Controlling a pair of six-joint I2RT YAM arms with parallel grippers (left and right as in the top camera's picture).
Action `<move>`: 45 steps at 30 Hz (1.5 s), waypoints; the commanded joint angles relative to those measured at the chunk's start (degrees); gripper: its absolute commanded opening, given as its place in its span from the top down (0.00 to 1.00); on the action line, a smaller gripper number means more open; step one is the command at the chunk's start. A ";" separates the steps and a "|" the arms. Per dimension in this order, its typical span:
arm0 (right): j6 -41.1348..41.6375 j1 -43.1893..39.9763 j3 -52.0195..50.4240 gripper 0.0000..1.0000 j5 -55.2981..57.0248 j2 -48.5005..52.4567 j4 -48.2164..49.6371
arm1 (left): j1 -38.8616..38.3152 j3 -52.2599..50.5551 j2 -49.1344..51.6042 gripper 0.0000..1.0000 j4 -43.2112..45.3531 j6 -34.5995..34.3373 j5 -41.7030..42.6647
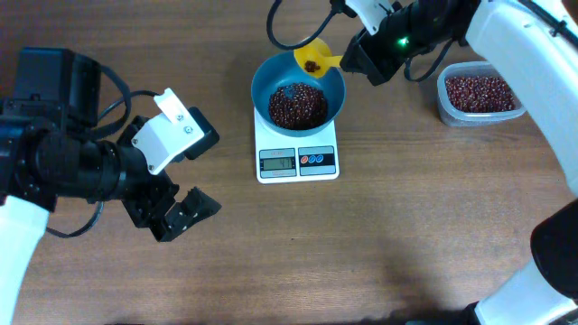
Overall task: Scoop item into bowl and weigh 50g on scale
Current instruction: 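Lift the refilled scoop and carry it over the teal bowl, then tilt the scoop with the right gripper to add beans to the bowl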
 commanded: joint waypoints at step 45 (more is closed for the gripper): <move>-0.37 7.43 3.15 0.96 11.15 -2.80 -1.84 | 0.13 0.61 -0.02 0.01 0.09 0.94 0.20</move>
